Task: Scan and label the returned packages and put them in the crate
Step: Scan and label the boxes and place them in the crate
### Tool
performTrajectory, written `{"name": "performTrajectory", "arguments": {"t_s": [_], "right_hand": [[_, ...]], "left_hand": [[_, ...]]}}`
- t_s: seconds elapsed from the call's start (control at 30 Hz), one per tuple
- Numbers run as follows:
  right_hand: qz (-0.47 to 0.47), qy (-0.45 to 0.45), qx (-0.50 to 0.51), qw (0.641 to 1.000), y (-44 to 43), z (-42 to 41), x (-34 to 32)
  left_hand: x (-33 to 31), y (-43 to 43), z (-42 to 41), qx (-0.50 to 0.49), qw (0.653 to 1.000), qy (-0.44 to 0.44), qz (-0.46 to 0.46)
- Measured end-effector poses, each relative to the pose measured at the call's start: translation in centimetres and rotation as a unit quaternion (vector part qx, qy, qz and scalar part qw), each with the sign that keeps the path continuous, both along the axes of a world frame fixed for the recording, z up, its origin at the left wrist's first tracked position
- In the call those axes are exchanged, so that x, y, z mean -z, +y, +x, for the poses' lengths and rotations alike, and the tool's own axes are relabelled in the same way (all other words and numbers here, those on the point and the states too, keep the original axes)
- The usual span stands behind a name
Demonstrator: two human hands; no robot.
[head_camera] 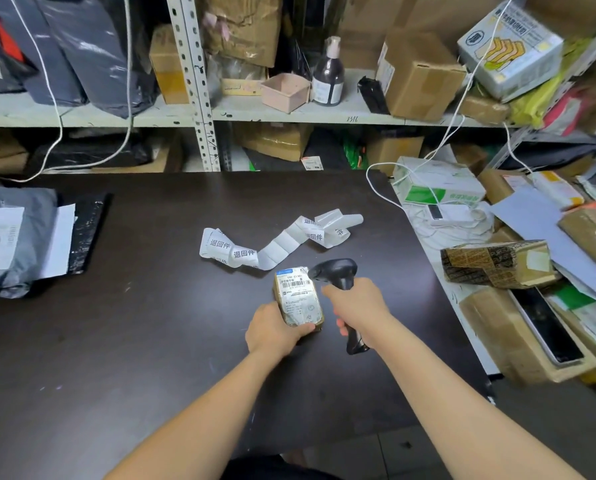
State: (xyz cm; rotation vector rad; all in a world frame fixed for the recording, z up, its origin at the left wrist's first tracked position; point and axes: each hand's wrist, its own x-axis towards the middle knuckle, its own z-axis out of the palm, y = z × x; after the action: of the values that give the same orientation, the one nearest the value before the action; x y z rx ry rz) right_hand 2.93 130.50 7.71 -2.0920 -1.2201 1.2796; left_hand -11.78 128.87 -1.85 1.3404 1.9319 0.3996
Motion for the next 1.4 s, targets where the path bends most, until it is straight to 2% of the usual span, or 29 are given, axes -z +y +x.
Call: {"name": "performTrajectory", "arguments": {"t_s": [0.3,0.77,0.97,1.07,1.23,1.4], "right_hand": [[0.007,0.042,0.028,0.999,-0.9,0.2,-0.9],[0.036,0.011,0.016,0.999,-1.4,0.2,-1.5],[0.059,-0.108,0.019,0.992,-1.2,1.8,1.9],[0.052,-0.132,-0.004,0.990,-0.8,3.2,4.7],[0.050,-0.280,-0.074,0.956,-0.1,5.6,8.8],[0.058,-0.326,-0.130,0.935,1.4,7.5,10.5]], "left_hand": [[0.1,0.3,0.0,0.001,1.000,0.005,-0.009],[0.6,0.8,-0.2,0.005,1.000,0.005,-0.015],[1.0,0.9,-0.6,0.010,1.000,0.003,-0.020],[0.7,0.8,-0.9,0.000,1.000,-0.016,-0.015],[-0.3,1.1,-0.7,-0.025,0.999,-0.026,-0.006],[-1.2,2.1,0.7,-0.048,0.998,-0.037,-0.002]]}}
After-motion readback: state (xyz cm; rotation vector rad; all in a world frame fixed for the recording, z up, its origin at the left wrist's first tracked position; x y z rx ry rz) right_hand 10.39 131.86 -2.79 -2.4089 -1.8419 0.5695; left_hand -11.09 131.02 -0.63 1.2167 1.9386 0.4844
